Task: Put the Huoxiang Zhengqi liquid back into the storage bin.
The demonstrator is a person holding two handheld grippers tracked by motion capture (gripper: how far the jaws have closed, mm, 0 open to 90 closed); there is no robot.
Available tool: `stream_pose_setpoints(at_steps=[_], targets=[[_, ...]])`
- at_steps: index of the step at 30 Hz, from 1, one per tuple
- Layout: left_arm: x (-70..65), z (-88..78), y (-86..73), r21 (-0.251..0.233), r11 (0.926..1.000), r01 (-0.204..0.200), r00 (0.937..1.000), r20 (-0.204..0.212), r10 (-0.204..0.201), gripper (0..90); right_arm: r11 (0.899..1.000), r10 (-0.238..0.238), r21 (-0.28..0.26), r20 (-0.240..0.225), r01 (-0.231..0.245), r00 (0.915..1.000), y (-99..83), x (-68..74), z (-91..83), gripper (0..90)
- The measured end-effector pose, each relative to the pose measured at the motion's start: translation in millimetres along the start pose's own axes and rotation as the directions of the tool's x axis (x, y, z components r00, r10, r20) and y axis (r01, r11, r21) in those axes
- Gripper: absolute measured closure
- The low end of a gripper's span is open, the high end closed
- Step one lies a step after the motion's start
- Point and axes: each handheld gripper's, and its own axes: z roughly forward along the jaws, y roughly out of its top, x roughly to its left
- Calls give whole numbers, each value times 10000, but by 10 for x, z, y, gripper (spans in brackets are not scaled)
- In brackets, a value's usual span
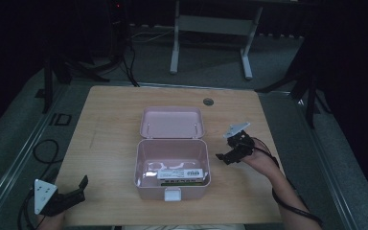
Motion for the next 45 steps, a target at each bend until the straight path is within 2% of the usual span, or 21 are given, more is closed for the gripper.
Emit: stream_pose_setpoints(at_steps=[2,3,6,8,13,17,19,20,21,23,24,26,31,35,37,38,39,41,42,43,45], targets=[[1,-1,1,-14,10000,12,10000,-4,-12,1,9987,356,-377,486,-338,9982,-79,-19,46,118],[2,-2,1,-19,10000,17,10000,-3,-17,1,9969,578,-571,521,-548,9970,-120,-31,62,116],[2,-1,0,-15,10000,16,10000,-4,-16,1,9838,1266,-1416,1135,-1101,9854,-255,-65,97,116],[1,1,0,-12,10000,19,10000,-11,-19,1,9667,1798,-2122,1660,-1429,9696,-368,-86,114,116],[1,0,0,-14,10000,21,10000,-8,-21,1,9324,2807,-2945,2250,-2095,9330,-585,-126,130,113],[1,0,0,-10,10000,22,10000,-8,-23,1,9164,3269,-3207,2551,-2393,9100,-711,-140,123,113],[3,-1,0,-18,10000,25,10000,-4,-25,1,9069,3503,-3350,2629,-2555,8990,-776,-149,105,113],[3,-1,-1,-22,10000,26,10000,-3,-26,1,8961,3708,-3549,2682,-2666,8891,-819,-153,88,113],[4,-1,-2,-20,10000,25,10000,-5,-25,1,8904,3826,-3608,2630,-2775,8857,-843,-161,78,113],[3,0,-2,-13,10000,15,10000,0,-15,1,8782,4067,-3825,2816,-2871,8691,-908,-170,48,113],[3,0,-2,-3,10000,8,10000,0,-8,1,8707,4205,-3902,2746,-2995,8647,-936,-182,34,113],[3,0,-2,-16,10000,29,10000,9,-29,1,8624,4398,-3969,2803,-3142,8532,-987,-205,6,113],[1,0,0,-13,10000,11,10000,13,-11,1,8458,4717,-4133,2835,-3375,8349,-1095,-240,-49,113],[3,-2,2,-20,10000,12,10000,15,-11,1,8164,5142,-4447,2694,-3684,8143,-1178,-282,-106,113],[5,-4,3,-18,10000,5,10000,21,-5,1,8120,5202,-4480,2650,-3741,8119,-1192,-293,-119,113],[6,-4,1,-22,10000,-1,10000,9,1,1,7940,5453,-4619,2539,-3952,7989,-1250,-327,-149,113],[5,-4,1,-21,10000,8,10000,8,-8,1,7857,5580,-4676,2532,-4050,7902,-1277,-346,-162,113],[2,-2,1,-15,10000,-1,10000,9,1,1,7709,5750,-4799,2411,-4189,7818,-1321,-383,-182,113],[1,-2,1,-13,10000,-8,10000,12,8,1,7585,5898,-4894,2346,-4303,7727,-1347,-407,-195,114],[1,-2,1,-13,10000,-4,10000,12,4,1,7482,5996,-4973,2235,-4392,7685,-1367,-424,-202,114],[2,-2,1,-19,10000,0,10000,15,0,1,7432,6087,-4990,2280,-4457,7599,-1383,-443,-210,114]])
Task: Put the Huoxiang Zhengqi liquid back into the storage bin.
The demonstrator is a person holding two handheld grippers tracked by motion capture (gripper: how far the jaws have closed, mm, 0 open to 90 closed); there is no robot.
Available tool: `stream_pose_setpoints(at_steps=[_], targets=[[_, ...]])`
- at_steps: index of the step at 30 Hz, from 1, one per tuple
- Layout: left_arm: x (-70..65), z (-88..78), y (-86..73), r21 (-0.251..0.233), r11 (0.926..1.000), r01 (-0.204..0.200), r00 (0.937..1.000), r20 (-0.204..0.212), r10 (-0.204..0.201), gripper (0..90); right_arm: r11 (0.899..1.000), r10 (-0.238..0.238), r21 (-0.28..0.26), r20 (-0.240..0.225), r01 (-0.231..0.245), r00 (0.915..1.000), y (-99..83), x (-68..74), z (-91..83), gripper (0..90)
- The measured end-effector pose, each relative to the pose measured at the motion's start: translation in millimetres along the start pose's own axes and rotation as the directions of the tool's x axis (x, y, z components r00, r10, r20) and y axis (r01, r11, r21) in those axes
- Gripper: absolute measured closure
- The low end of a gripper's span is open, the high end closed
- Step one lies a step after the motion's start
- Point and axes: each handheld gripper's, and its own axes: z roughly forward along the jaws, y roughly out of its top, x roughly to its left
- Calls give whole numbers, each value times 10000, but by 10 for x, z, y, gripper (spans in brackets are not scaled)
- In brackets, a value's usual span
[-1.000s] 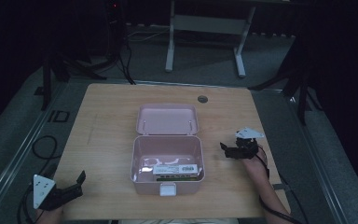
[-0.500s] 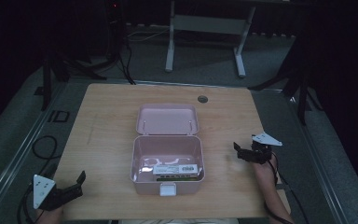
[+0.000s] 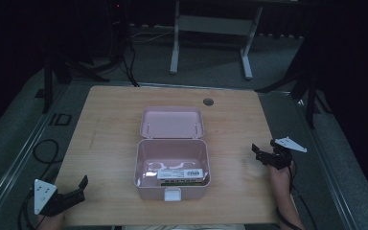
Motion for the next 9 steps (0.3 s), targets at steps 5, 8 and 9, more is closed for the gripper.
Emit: stream_pose_setpoints(at_steps=[5,8,9], targets=[[1,-2,-1,-3,10000,3,10000,8,-3,1,10000,-60,66,129,59,9999,1,-30,11,114],[1,-3,-3,-4,10000,2,10000,14,-2,1,10000,-19,94,218,17,9998,-7,-43,14,114],[1,-4,-3,-8,10000,3,10000,14,-3,1,10000,4,68,234,-6,9997,-9,-45,14,114]])
